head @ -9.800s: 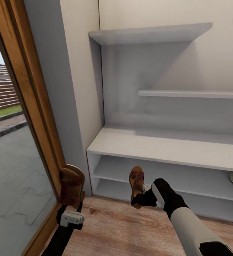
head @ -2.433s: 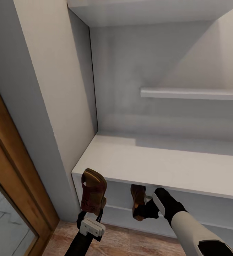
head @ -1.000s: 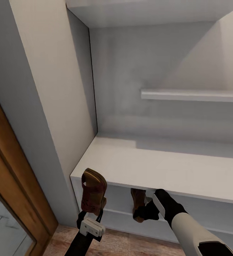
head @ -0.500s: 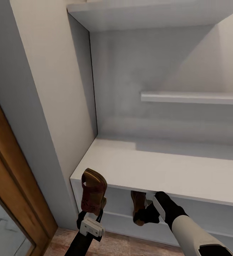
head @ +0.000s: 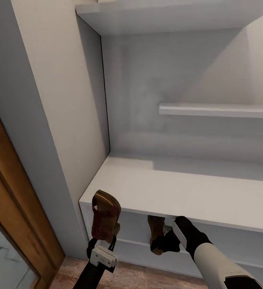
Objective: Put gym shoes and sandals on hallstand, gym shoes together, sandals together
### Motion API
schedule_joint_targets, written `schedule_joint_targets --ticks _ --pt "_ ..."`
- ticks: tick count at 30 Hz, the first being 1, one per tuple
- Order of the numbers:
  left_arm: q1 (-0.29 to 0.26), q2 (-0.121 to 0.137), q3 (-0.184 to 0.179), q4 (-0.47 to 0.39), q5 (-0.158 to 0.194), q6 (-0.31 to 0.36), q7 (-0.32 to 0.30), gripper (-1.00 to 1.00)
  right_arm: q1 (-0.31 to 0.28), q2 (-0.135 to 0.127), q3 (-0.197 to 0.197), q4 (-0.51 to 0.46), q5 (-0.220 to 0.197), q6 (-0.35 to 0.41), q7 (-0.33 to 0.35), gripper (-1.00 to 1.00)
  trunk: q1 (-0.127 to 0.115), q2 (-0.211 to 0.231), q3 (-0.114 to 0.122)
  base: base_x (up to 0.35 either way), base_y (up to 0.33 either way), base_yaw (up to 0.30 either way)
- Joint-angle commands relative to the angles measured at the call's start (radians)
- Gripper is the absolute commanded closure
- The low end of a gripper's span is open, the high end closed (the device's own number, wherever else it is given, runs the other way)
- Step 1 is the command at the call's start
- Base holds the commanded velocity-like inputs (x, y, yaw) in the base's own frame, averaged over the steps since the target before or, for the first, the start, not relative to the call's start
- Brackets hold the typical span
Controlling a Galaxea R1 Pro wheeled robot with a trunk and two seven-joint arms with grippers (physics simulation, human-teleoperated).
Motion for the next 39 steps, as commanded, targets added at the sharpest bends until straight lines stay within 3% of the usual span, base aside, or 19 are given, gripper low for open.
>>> schedule_joint_targets --ticks 1,23,24,39 --pt "0.0 0.0 0.0 0.0 -0.003 0.0 0.001 1.0 -0.027 0.0 -0.001 0.001 -0.001 0.002 0.005 1.0 0.02 0.0 0.0 0.0 0.0 0.0" --pt "0.0 -0.001 0.0 0.0 -0.003 0.0 0.001 1.0 -0.027 0.0 -0.001 0.004 0.0 0.002 0.005 1.0 0.02 0.0 0.0 0.0 0.0 0.0" --pt "0.0 -0.001 0.0 0.0 -0.003 0.0 0.001 1.0 -0.027 0.0 -0.001 0.004 0.0 0.002 0.005 -1.0 0.02 0.0 0.0 0.0 0.0 0.0" --pt "0.0 -0.001 0.0 0.001 -0.003 0.0 0.001 1.0 -0.027 0.0 -0.001 0.005 0.0 0.002 0.005 -1.0 0.02 0.0 0.0 0.0 0.0 0.0"
